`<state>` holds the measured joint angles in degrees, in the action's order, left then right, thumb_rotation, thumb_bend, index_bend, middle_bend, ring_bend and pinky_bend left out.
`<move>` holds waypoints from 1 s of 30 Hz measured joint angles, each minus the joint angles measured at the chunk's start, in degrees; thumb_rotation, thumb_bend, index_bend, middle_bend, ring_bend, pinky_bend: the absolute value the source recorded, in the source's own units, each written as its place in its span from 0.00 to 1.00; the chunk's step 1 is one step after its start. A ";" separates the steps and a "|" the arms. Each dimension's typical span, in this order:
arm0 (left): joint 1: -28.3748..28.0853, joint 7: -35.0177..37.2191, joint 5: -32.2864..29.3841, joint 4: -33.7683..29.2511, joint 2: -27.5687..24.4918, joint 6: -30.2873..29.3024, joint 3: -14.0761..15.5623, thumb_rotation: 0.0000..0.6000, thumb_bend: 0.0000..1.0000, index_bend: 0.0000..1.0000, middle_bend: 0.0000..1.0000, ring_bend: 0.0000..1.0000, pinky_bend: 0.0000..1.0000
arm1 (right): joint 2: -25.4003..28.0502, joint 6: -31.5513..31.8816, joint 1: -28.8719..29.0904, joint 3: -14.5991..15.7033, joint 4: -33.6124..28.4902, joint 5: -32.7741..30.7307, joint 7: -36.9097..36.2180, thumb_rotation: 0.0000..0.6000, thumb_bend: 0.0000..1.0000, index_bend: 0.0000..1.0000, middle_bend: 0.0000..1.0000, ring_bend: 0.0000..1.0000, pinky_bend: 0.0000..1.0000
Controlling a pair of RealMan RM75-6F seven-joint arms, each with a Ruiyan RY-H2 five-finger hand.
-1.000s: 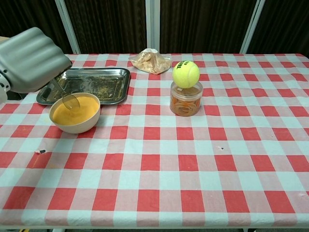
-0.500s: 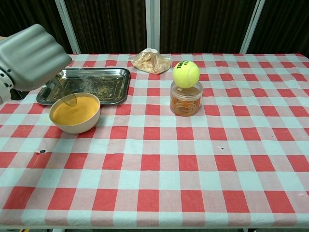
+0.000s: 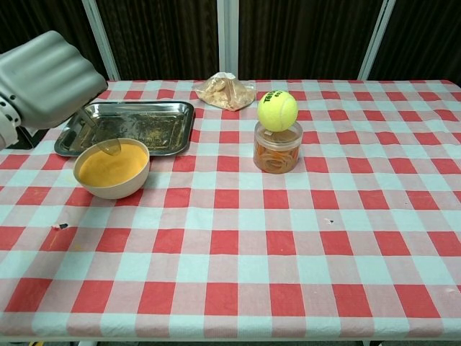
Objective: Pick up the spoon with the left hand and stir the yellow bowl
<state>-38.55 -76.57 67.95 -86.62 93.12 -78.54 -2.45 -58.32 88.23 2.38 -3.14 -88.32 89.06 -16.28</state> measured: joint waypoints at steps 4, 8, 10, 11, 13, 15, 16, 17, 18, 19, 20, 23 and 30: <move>-0.19 6.67 -1.87 -1.36 -0.86 2.21 -2.71 1.00 0.46 0.68 0.99 0.95 0.99 | 0.06 -0.09 0.05 -0.08 -0.05 -0.11 0.06 1.00 0.27 0.00 0.08 0.00 0.00; -0.64 16.05 -6.46 -2.93 -2.28 6.68 -6.73 1.00 0.46 0.68 0.99 0.95 0.99 | 0.05 -0.32 0.13 -0.07 -0.06 -0.20 0.11 1.00 0.27 0.00 0.08 0.00 0.00; -1.16 20.50 -10.29 -3.32 -3.14 9.58 -9.29 1.00 0.46 0.68 0.99 0.95 0.99 | 0.05 -0.42 0.14 -0.08 0.01 -0.31 0.05 1.00 0.27 0.00 0.08 0.00 0.00; -1.46 21.88 -12.05 -3.30 -3.44 10.75 -10.36 1.00 0.46 0.68 0.99 0.95 0.99 | 0.05 -0.46 0.16 -0.09 0.04 -0.34 0.03 1.00 0.27 0.00 0.08 0.00 0.00; -2.35 24.36 -16.19 -2.72 -3.90 13.54 -12.61 1.00 0.46 0.68 0.99 0.95 0.99 | 0.04 -0.56 0.23 -0.11 0.08 -0.36 -0.03 1.00 0.27 0.00 0.08 0.00 0.00; -3.38 26.29 -20.32 -1.45 -4.09 16.28 -14.40 1.00 0.46 0.67 0.98 0.95 0.99 | 0.00 -0.67 0.28 -0.09 0.13 -0.32 -0.15 1.00 0.27 0.00 0.08 0.00 0.00; -3.87 26.99 -22.12 -0.78 -4.13 17.44 -15.06 1.00 0.46 0.67 0.98 0.95 0.99 | -0.04 -0.72 0.30 -0.08 0.17 -0.32 -0.16 1.00 0.27 0.00 0.08 0.00 0.00; -4.37 27.66 -23.92 -0.06 -4.14 18.54 -15.68 1.00 0.46 0.67 0.98 0.95 0.99 | -0.07 -0.77 0.32 -0.07 0.21 -0.35 -0.18 1.00 0.27 0.00 0.08 0.00 0.00; -5.10 28.48 -26.30 1.02 -4.13 19.94 -16.45 1.00 0.46 0.66 0.98 0.95 0.99 | -0.09 -0.84 0.33 -0.07 0.23 -0.39 -0.21 1.00 0.27 0.00 0.08 0.00 0.00; -5.70 29.01 -28.02 1.94 -4.09 20.90 -16.96 1.00 0.45 0.66 0.98 0.95 0.99 | -0.11 -0.94 0.36 -0.07 0.27 -0.44 -0.23 1.00 0.27 0.00 0.08 0.00 0.00; -6.33 29.46 -29.64 2.99 -4.02 21.76 -17.42 1.00 0.45 0.66 0.98 0.95 0.99 | -0.12 -0.96 0.39 -0.08 0.29 -0.46 -0.21 1.00 0.27 0.00 0.08 0.00 0.00; -8.58 30.26 -34.15 6.80 -3.61 23.91 -18.33 1.00 0.45 0.65 0.98 0.95 0.99 | -0.11 -0.96 0.41 -0.11 0.29 -0.48 -0.30 1.00 0.27 0.00 0.08 0.00 0.00; -13.12 29.02 -42.47 13.66 -2.25 26.74 -17.81 1.00 0.39 0.57 0.98 0.95 0.99 | -0.09 -1.14 0.44 -0.12 0.17 -0.65 -0.09 1.00 0.27 0.00 0.08 0.00 0.00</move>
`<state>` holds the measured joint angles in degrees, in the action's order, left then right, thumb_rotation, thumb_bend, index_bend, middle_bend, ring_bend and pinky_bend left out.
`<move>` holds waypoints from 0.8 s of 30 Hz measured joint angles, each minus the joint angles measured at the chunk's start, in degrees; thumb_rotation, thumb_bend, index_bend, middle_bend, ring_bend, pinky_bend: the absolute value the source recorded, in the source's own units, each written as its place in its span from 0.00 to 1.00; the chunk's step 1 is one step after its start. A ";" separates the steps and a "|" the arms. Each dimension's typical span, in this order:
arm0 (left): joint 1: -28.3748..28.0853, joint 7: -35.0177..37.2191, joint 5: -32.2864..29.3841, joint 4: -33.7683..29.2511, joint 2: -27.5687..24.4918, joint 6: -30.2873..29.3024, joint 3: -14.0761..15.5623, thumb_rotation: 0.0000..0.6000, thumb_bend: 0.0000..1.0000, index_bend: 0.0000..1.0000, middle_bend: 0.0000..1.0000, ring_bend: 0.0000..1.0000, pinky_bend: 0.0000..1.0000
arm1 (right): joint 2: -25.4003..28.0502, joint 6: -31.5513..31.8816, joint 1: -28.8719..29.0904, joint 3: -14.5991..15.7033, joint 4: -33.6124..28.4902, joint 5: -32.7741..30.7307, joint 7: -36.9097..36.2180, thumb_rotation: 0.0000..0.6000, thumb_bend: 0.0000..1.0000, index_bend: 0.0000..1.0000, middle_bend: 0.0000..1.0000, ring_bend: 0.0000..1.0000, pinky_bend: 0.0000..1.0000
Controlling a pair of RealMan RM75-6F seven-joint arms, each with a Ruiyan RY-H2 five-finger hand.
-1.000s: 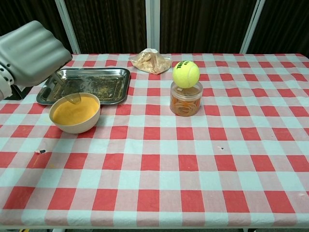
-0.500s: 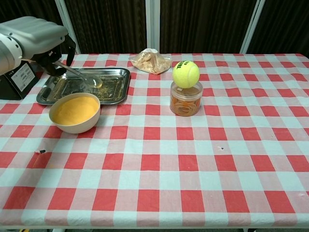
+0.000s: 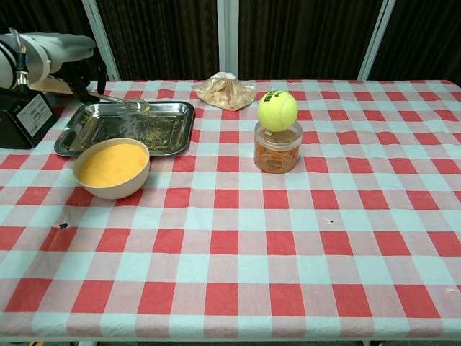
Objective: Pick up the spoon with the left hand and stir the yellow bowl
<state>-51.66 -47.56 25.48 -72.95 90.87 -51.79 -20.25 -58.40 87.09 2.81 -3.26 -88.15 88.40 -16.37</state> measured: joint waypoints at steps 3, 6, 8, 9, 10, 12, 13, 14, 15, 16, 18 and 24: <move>-1.01 -0.41 -2.06 1.82 0.57 0.41 0.78 1.00 0.36 0.50 0.98 0.95 0.99 | 0.08 0.03 0.03 -0.06 -0.14 -0.01 0.15 1.00 0.27 0.00 0.08 0.00 0.00; -1.12 0.40 -3.15 1.86 0.38 0.97 1.38 1.00 0.32 0.37 0.95 0.94 0.99 | 0.12 -0.01 0.08 -0.06 -0.23 0.04 0.32 1.00 0.27 0.00 0.08 0.00 0.00; -0.88 0.96 -3.29 1.05 -0.24 1.29 1.73 1.00 0.28 0.30 0.91 0.91 0.99 | 0.15 -0.07 0.16 -0.06 -0.32 0.13 0.41 1.00 0.27 0.00 0.08 0.00 0.00; -0.60 1.63 -3.15 0.28 -0.76 1.37 1.93 1.00 0.26 0.28 0.89 0.89 0.99 | 0.16 -0.08 0.19 -0.06 -0.36 0.19 0.44 1.00 0.27 0.00 0.08 0.00 0.00; -0.33 2.29 -2.85 -0.38 -1.20 1.32 2.09 1.00 0.25 0.28 0.86 0.87 0.99 | 0.18 -0.10 0.22 -0.05 -0.40 0.26 0.48 1.00 0.27 0.00 0.08 0.00 0.00; 0.50 3.89 -1.25 -1.77 -2.11 0.58 2.43 1.00 0.24 0.28 0.82 0.82 0.98 | 0.26 -0.10 0.25 -0.04 -0.48 0.30 0.54 1.00 0.27 0.00 0.08 0.00 0.00; 0.98 4.71 -0.17 -2.41 -2.52 -0.04 2.58 1.00 0.24 0.28 0.79 0.79 0.98 | 0.33 -0.12 0.24 -0.04 -0.50 0.28 0.55 1.00 0.27 0.00 0.08 0.00 0.00; 1.55 5.68 1.14 -3.09 -2.96 -0.83 2.75 1.00 0.24 0.28 0.78 0.76 0.97 | 0.40 -0.14 0.24 -0.04 -0.52 0.23 0.55 1.00 0.27 0.00 0.08 0.00 0.00; 2.50 7.17 3.24 -4.11 -3.62 -2.15 3.03 1.00 0.24 0.28 0.75 0.73 0.95 | 0.47 -0.19 0.24 -0.04 -0.54 0.18 0.55 1.00 0.27 0.00 0.08 0.00 0.00; 3.35 8.43 5.04 -4.94 -4.17 -3.33 3.29 1.00 0.24 0.29 0.72 0.69 0.91 | 0.56 -0.24 0.26 -0.03 -0.57 0.18 0.55 1.00 0.27 0.00 0.08 0.00 0.00; 5.74 11.68 9.98 -6.95 -5.63 -6.55 4.16 1.00 0.24 0.30 0.67 0.63 0.84 | 0.61 -0.33 0.29 0.01 -0.59 0.22 0.49 1.00 0.27 0.00 0.08 0.00 0.00; 14.96 22.34 27.09 -11.73 -10.91 -17.27 9.31 1.00 0.22 0.32 0.43 0.38 0.45 | 0.45 -0.50 0.38 0.12 -0.11 0.33 -0.37 1.00 0.27 0.00 0.03 0.00 0.00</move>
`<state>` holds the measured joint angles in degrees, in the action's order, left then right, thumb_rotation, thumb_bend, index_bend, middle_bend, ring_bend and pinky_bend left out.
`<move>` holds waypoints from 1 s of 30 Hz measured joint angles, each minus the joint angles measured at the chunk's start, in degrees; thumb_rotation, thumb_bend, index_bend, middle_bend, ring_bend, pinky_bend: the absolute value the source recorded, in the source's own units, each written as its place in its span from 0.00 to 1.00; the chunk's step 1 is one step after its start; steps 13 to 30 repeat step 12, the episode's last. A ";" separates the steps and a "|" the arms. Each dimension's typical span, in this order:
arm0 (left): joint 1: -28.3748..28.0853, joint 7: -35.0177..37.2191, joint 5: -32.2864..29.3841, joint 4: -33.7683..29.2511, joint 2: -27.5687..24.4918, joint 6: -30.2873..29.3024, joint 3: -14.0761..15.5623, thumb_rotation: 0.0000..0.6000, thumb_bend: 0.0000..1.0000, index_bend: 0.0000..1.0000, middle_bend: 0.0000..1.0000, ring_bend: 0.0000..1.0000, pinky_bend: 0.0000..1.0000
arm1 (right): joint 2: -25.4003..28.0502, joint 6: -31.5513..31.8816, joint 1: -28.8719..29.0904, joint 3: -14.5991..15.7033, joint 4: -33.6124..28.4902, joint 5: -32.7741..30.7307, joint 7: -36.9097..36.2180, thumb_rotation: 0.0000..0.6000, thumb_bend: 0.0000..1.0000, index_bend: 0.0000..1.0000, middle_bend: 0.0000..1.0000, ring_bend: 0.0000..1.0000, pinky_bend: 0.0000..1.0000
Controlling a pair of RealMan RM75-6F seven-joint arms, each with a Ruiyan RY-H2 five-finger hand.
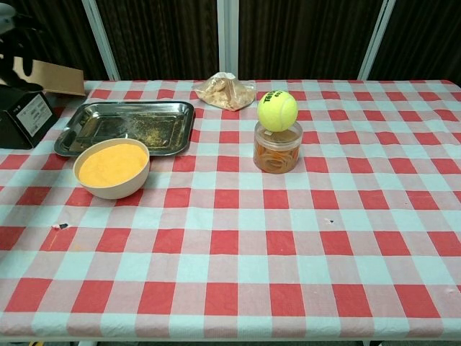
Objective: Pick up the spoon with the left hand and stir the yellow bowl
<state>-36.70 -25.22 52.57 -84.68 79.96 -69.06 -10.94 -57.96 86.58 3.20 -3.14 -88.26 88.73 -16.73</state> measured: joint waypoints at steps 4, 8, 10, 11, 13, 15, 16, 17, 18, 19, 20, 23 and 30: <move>7.56 7.07 10.69 -1.67 -4.19 -6.31 5.56 1.00 0.19 0.31 0.32 0.27 0.30 | -0.03 -0.39 -0.06 0.22 0.07 -0.22 0.05 1.00 0.27 0.00 0.02 0.00 0.00; 14.25 11.07 18.23 -2.04 -7.61 -13.05 10.96 1.00 0.17 0.31 0.32 0.26 0.28 | -0.38 -0.73 0.00 0.51 0.03 -0.01 0.29 1.00 0.27 0.00 0.01 0.00 0.00; 17.34 12.86 20.34 -2.14 -8.99 -16.08 12.83 1.00 0.17 0.31 0.32 0.26 0.28 | -0.69 -0.97 0.09 0.65 0.16 0.10 0.28 1.00 0.27 0.00 0.01 0.00 0.00; 18.51 13.51 20.84 -2.26 -9.51 -17.07 13.27 1.00 0.17 0.31 0.32 0.26 0.28 | -0.82 -1.07 0.13 0.71 0.19 0.15 0.29 1.00 0.27 0.00 0.01 0.00 0.00; 19.89 14.22 21.41 -2.48 -10.13 -18.19 13.73 1.00 0.17 0.31 0.32 0.26 0.28 | -0.93 -1.11 0.16 0.76 0.20 0.24 0.33 1.00 0.27 0.00 0.01 0.00 0.00; 19.89 14.22 21.41 -2.48 -10.13 -18.19 13.73 1.00 0.17 0.31 0.32 0.26 0.28 | -0.93 -1.11 0.16 0.76 0.20 0.24 0.33 1.00 0.27 0.00 0.01 0.00 0.00; 19.89 14.22 21.41 -2.48 -10.13 -18.19 13.73 1.00 0.17 0.31 0.32 0.26 0.28 | -0.93 -1.11 0.16 0.76 0.20 0.24 0.33 1.00 0.27 0.00 0.01 0.00 0.00; 19.89 14.22 21.41 -2.48 -10.13 -18.19 13.73 1.00 0.17 0.31 0.32 0.26 0.28 | -0.93 -1.11 0.16 0.76 0.20 0.24 0.33 1.00 0.27 0.00 0.01 0.00 0.00; 19.89 14.22 21.41 -2.48 -10.13 -18.19 13.73 1.00 0.17 0.31 0.32 0.26 0.28 | -0.93 -1.11 0.16 0.76 0.20 0.24 0.33 1.00 0.27 0.00 0.01 0.00 0.00; 19.89 14.22 21.41 -2.48 -10.13 -18.19 13.73 1.00 0.17 0.31 0.32 0.26 0.28 | -0.93 -1.11 0.16 0.76 0.20 0.24 0.33 1.00 0.27 0.00 0.01 0.00 0.00; 19.89 14.22 21.41 -2.48 -10.13 -18.19 13.73 1.00 0.17 0.31 0.32 0.26 0.28 | -0.93 -1.11 0.16 0.76 0.20 0.24 0.33 1.00 0.27 0.00 0.01 0.00 0.00; 19.89 14.22 21.41 -2.48 -10.13 -18.19 13.73 1.00 0.17 0.31 0.32 0.26 0.28 | -0.93 -1.11 0.16 0.76 0.20 0.24 0.33 1.00 0.27 0.00 0.01 0.00 0.00; 19.89 14.22 21.41 -2.48 -10.13 -18.19 13.73 1.00 0.17 0.31 0.32 0.26 0.28 | -0.93 -1.11 0.16 0.76 0.20 0.24 0.33 1.00 0.27 0.00 0.01 0.00 0.00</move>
